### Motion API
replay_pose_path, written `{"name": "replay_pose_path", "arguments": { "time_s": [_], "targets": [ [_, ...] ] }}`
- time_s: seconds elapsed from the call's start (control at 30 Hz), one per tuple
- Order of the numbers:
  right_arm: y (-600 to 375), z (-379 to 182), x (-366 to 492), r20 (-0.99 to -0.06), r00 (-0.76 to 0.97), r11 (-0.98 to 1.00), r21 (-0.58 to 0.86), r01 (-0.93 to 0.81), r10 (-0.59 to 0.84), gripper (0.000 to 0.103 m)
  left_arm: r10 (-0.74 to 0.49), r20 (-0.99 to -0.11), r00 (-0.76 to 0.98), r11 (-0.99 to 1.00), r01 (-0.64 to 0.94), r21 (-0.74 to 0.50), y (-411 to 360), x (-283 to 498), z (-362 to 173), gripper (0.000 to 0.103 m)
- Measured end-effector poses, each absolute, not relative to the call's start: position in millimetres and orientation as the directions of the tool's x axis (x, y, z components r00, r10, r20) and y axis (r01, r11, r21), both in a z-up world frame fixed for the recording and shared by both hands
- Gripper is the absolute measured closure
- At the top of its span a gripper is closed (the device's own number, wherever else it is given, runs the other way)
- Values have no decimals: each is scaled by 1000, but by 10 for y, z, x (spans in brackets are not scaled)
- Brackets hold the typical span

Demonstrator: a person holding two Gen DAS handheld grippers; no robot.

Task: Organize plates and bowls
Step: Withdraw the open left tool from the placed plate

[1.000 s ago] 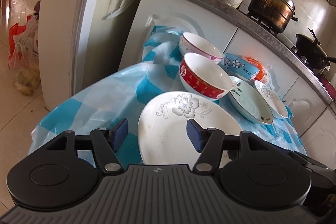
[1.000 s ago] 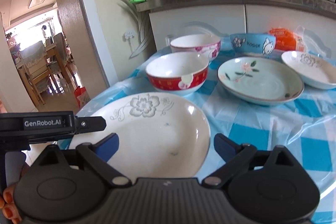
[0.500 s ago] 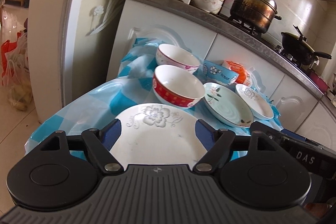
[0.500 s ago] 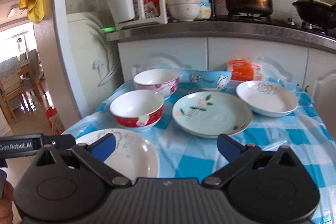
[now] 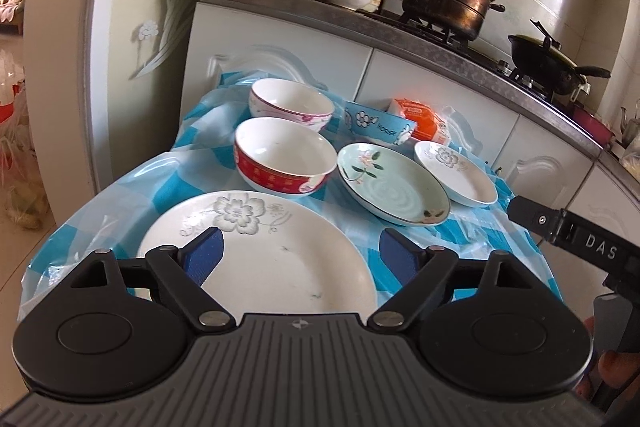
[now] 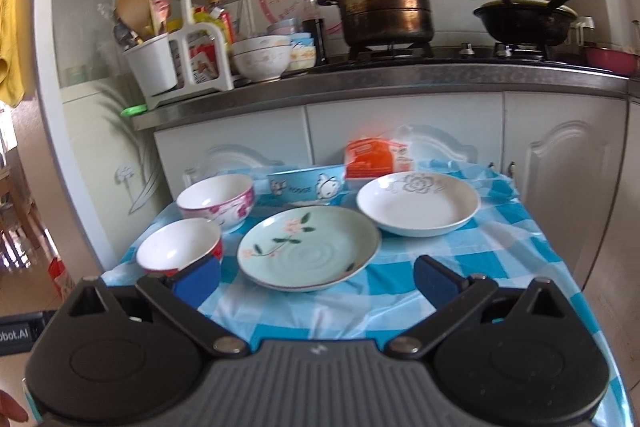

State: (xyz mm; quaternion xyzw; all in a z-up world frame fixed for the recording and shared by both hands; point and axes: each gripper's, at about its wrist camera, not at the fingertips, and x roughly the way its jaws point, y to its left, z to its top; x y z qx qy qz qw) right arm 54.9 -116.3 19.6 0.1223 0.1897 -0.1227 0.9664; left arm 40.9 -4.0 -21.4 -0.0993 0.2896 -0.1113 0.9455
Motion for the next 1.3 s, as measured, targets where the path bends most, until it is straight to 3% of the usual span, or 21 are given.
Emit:
{"name": "replay_pose_path", "arguments": {
  "time_s": [0.6, 1.3],
  "targets": [
    [-1613, 114, 255, -379, 876, 891, 218, 398, -299, 1, -318, -537, 781, 948, 247, -201, -472, 330, -220, 0],
    [-2125, -177, 156, -433, 817, 826, 238, 510, -380, 1, -363, -578, 731, 930, 327, -170, -988, 395, -373, 0]
  ]
}}
